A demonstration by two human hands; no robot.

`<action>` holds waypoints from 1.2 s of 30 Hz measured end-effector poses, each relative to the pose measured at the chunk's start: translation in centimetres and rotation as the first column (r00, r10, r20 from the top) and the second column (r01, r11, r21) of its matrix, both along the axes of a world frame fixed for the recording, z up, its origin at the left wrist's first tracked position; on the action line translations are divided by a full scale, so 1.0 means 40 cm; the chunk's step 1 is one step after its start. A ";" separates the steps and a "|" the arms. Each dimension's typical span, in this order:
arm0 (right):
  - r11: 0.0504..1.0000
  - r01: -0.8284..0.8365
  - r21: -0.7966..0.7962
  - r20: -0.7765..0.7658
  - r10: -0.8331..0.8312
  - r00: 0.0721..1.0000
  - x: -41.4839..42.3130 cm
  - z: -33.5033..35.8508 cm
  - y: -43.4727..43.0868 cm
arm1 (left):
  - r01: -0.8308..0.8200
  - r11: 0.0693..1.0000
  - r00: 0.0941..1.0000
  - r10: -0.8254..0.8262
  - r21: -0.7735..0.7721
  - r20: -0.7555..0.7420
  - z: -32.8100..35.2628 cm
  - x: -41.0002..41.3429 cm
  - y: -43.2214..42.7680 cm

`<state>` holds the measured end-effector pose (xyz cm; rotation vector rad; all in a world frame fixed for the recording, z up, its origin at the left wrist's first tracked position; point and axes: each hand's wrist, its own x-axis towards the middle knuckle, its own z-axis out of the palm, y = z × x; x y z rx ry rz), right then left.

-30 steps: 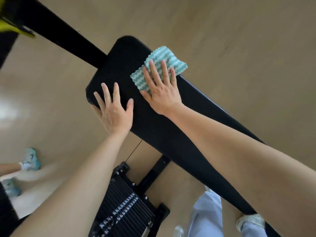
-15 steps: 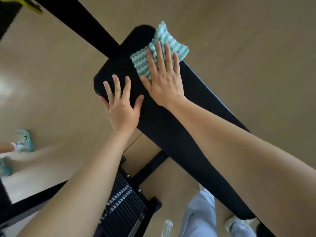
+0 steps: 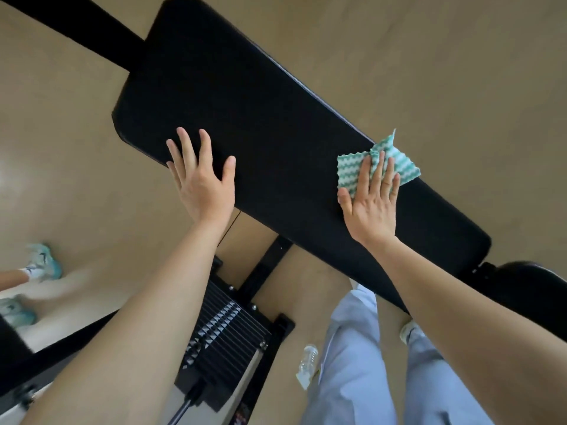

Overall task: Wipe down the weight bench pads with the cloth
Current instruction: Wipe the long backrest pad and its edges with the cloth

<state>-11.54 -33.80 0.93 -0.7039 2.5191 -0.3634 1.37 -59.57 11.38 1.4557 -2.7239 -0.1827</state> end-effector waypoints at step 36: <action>0.925 -0.347 -0.155 -0.208 0.313 0.927 -0.010 0.097 -0.280 | 0.054 0.992 0.997 -0.047 0.116 -0.061 -0.037 0.012 0.228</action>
